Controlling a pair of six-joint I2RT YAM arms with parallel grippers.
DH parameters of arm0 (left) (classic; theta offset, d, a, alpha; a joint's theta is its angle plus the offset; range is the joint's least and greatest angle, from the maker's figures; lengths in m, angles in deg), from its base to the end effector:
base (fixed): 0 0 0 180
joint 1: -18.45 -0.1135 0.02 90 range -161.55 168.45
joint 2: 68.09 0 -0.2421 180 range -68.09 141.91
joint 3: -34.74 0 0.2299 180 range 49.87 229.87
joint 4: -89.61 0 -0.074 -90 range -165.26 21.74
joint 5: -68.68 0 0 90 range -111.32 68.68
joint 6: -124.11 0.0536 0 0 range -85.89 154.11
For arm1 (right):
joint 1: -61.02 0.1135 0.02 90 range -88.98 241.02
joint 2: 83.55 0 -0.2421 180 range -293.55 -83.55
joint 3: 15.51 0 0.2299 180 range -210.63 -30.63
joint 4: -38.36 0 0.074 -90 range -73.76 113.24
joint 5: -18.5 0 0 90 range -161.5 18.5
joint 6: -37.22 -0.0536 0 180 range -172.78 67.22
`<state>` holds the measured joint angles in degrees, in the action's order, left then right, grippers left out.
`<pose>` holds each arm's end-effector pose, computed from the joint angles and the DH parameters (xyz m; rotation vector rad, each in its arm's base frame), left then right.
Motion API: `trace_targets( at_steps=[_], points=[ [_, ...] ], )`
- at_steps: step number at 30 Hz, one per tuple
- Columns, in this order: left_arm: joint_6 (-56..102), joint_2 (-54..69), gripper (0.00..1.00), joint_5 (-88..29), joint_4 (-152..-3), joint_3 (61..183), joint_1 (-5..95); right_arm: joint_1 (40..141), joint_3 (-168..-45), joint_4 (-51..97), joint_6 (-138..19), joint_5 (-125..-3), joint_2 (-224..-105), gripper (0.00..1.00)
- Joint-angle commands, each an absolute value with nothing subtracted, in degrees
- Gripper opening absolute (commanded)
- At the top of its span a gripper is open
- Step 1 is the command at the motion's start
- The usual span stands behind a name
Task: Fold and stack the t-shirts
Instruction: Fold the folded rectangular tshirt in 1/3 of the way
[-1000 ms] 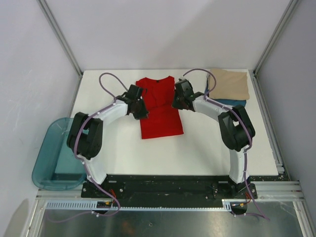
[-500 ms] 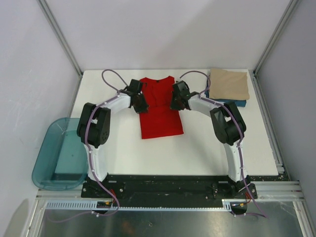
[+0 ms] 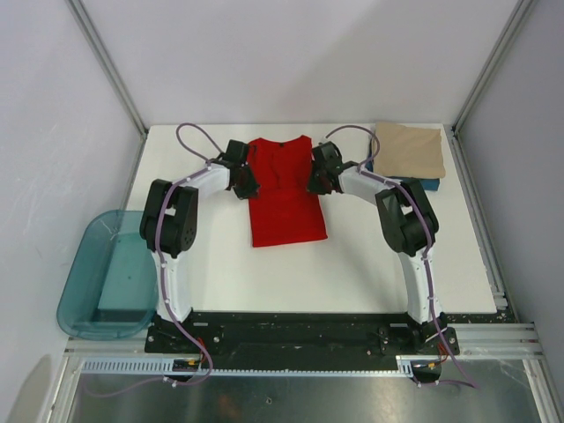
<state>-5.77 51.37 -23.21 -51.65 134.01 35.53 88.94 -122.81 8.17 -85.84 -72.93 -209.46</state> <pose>0.4016 -0.1252 0.1357 -0.5125 2.6034 -0.3902 0.4105 0.2160 0.1402 0.1225 2.4704 0.4451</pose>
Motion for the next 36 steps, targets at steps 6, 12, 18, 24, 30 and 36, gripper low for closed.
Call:
trace_targets(
  at_steps=[6,12,18,24,30,36],
  points=[
    [-3.21,51.59,0.0,-21.67,-50.98,134.07,34.6,90.73,-128.13,5.59,-84.33,-75.39,-205.82,0.04],
    [-2.39,48.22,0.02,-22.86,-50.88,134.88,33.65,93.71,-131.94,5.6,-83.0,-75.35,-206.58,0.05],
    [-2.15,42.62,0.1,-24.92,-50.91,133.67,33.42,95.06,-133.37,5.74,-84.22,-73.84,-210.42,0.04],
    [-4.41,33.13,0.14,-28.07,-50.94,123.92,33.81,95.58,-134.13,6.55,-85.58,-72.61,-214.94,0.04],
    [-5.38,22.37,0.2,-29.25,-51.13,108.63,35.78,95.39,-136.3,5.24,-86.74,-72.74,-218.91,0.03],
    [-7.23,16.43,0.29,-31.43,-55.02,97.08,37.78,96.15,-137.41,4.0,-87.84,-72.55,-215.92,0.04]
  ],
)
